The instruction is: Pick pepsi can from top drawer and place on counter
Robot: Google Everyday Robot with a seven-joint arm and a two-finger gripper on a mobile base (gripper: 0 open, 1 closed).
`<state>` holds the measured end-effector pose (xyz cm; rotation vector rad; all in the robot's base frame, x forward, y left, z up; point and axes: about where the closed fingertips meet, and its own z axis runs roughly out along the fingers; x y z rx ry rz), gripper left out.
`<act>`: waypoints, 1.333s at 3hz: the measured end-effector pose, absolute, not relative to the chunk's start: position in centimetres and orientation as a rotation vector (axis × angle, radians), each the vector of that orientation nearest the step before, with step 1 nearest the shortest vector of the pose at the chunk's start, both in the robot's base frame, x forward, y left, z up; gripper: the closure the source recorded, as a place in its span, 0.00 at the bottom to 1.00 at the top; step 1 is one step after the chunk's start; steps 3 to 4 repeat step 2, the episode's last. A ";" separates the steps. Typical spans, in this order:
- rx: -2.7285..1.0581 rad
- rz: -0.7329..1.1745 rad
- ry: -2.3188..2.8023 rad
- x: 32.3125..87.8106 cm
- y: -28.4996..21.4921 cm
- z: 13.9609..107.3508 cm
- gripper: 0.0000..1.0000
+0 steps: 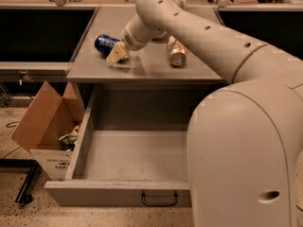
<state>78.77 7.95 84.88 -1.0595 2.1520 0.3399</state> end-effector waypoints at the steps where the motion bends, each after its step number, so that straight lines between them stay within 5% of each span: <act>1: -1.059 0.340 2.152 78.8 7.9 84.9 0.00; 4: -1.040 0.383 2.104 78.5 7.6 86.0 0.00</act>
Offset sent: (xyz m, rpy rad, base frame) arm -0.0074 -0.0146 0.0376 0.1425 -0.0790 0.0214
